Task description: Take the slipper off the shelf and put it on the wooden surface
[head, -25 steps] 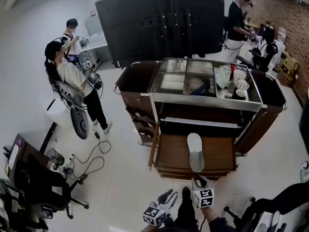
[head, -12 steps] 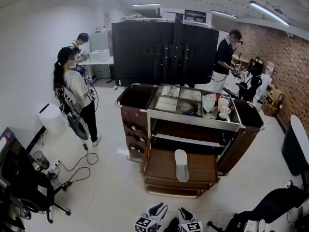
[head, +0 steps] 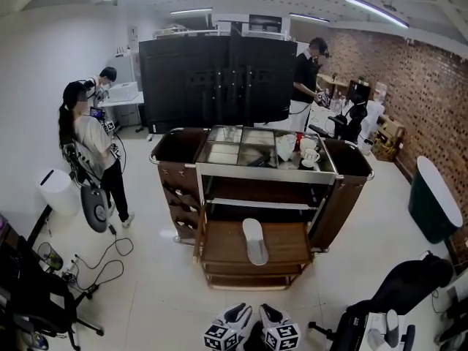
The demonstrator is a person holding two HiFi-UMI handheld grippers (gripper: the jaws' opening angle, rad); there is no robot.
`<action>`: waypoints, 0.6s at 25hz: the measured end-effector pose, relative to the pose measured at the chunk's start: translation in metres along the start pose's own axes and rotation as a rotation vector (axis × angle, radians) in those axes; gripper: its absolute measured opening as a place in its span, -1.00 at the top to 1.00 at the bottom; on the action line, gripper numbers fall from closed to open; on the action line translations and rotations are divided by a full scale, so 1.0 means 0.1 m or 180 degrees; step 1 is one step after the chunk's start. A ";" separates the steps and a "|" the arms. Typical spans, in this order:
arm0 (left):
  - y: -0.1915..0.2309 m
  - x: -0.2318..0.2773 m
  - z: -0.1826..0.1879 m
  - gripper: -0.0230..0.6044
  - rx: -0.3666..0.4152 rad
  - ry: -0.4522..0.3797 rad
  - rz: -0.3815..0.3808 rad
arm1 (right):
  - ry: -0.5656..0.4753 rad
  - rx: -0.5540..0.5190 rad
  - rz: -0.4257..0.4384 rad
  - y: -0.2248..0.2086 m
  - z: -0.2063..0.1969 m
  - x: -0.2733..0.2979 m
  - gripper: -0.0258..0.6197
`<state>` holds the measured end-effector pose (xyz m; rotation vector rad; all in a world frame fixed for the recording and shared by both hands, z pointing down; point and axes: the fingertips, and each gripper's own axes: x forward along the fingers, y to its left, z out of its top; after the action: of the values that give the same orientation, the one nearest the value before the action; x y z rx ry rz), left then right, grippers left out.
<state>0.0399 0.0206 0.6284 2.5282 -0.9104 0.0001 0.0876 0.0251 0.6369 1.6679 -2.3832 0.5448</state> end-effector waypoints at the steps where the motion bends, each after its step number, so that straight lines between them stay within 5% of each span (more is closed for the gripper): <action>1: -0.05 0.01 -0.01 0.61 -0.0008 0.0014 -0.0038 | -0.0021 -0.0018 0.0012 0.03 -0.01 -0.02 0.84; 15: -0.20 -0.01 -0.01 0.61 -0.0013 0.0015 -0.0175 | 0.0046 -0.0224 0.0028 0.14 -0.05 -0.14 0.92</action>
<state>0.0511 0.0349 0.6212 2.5475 -0.8380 -0.0131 0.0794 0.0433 0.6345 1.6193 -2.3719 0.4670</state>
